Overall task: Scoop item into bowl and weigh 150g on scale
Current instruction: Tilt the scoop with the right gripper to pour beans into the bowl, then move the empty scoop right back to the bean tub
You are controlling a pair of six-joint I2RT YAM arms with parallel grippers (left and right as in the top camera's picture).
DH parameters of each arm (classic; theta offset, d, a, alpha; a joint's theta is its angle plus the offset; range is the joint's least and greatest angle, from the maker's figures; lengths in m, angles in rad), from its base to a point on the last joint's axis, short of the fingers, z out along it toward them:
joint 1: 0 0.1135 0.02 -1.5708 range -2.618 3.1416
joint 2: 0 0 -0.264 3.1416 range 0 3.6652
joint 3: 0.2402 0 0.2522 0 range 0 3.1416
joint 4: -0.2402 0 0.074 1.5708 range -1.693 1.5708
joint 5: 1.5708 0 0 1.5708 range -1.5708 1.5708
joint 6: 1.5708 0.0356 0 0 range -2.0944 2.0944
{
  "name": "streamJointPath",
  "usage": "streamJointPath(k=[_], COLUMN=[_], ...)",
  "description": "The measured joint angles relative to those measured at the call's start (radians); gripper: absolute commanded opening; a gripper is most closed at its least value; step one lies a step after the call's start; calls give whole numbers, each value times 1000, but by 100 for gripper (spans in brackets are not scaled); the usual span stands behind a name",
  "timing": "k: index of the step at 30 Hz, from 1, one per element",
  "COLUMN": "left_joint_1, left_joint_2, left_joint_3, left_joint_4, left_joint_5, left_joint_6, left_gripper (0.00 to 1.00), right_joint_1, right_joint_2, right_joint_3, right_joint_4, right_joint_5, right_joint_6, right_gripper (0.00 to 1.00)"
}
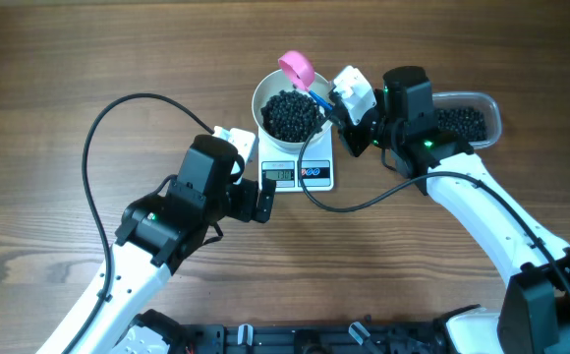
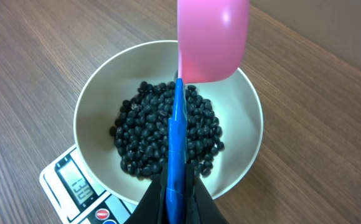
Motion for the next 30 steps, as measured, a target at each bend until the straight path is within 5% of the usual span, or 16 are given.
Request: streamJointPath(k=[18, 30], left_joint_1=[0, 0], left_joint_2=[0, 0], left_joint_3=[0, 0], left_joint_4=[0, 0], left_joint_5=[0, 0], left_joint_6=[0, 0], left_gripper=[100, 100], right_joint_1=[0, 76], right_joint_2=[0, 0], right_joint_3=[0, 0], right_joint_4=[-9, -24], right_joint_5=[-1, 247], right_joint_6=[118, -82], right_gripper=[4, 4])
